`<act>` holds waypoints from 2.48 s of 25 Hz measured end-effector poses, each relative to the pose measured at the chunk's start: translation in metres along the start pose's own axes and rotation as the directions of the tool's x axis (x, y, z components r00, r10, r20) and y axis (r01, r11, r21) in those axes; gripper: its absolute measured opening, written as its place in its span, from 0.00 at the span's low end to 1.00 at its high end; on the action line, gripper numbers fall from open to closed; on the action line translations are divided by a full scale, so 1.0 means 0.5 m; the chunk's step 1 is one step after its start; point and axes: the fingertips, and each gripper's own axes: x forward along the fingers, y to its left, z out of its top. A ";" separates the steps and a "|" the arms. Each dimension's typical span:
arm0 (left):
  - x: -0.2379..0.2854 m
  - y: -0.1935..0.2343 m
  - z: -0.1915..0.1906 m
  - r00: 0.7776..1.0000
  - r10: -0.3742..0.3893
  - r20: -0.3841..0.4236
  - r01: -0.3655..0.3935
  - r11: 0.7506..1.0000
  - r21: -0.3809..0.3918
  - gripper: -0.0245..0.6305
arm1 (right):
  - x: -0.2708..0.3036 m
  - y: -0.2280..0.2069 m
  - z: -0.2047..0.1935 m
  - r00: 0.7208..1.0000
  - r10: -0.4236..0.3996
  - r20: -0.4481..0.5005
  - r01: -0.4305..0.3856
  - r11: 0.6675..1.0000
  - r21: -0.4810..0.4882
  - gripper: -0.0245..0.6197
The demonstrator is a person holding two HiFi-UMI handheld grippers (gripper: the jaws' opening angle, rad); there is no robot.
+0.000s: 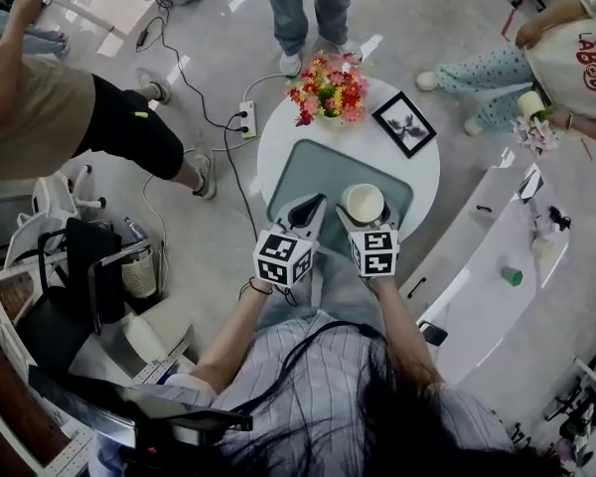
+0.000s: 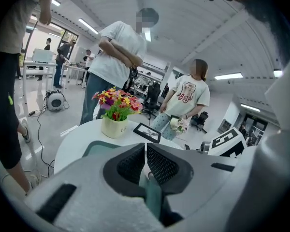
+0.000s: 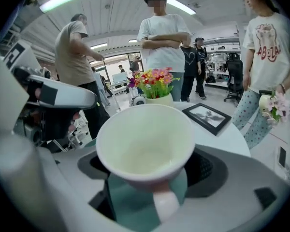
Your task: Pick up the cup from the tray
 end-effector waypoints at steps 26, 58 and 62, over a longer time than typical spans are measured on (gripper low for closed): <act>-0.093 -0.105 0.045 0.987 0.058 0.150 -0.066 0.997 0.044 0.07 | -0.151 0.001 0.110 0.997 0.055 0.062 -0.063 0.990 0.127 0.68; -0.385 -0.057 -0.021 0.974 -0.156 0.162 0.133 0.980 0.147 0.07 | -0.298 0.262 0.073 0.975 -0.170 0.141 0.127 0.955 0.270 0.68; -0.410 -0.058 -0.032 0.973 -0.151 0.172 0.130 0.983 0.128 0.07 | -0.320 0.283 0.057 0.975 -0.178 0.133 0.138 0.954 0.267 0.68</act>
